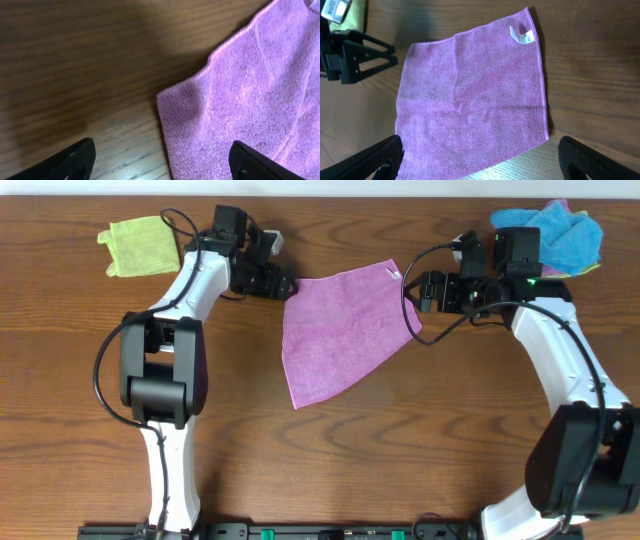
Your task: Fold the cloth
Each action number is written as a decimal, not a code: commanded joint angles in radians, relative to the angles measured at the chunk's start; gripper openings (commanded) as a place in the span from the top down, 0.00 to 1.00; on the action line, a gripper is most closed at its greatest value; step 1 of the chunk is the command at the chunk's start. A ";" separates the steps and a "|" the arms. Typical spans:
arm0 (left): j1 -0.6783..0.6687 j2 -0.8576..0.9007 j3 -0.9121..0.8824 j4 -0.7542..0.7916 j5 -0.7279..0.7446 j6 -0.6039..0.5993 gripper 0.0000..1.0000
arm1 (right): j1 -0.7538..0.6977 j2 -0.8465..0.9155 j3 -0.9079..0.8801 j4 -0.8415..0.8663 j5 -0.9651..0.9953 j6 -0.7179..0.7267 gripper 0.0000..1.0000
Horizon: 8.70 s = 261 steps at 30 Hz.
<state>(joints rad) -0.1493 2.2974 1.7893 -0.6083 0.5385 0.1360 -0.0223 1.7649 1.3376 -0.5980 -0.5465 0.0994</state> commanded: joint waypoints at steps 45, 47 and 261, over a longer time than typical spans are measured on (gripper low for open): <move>-0.002 0.140 0.016 0.055 0.421 -0.009 0.10 | -0.003 0.000 0.003 0.000 -0.011 0.012 0.01; 0.001 0.131 0.025 0.030 0.423 -0.009 0.11 | -0.002 0.000 0.003 -0.001 -0.011 0.012 0.01; 0.011 0.161 0.456 -0.230 -0.034 0.091 0.94 | 0.237 0.375 0.003 0.551 -1.003 0.431 0.04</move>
<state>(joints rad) -0.1402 2.4462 2.2276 -0.8387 0.5186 0.2359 0.2058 2.2204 1.3441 -0.0650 -1.4872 0.5125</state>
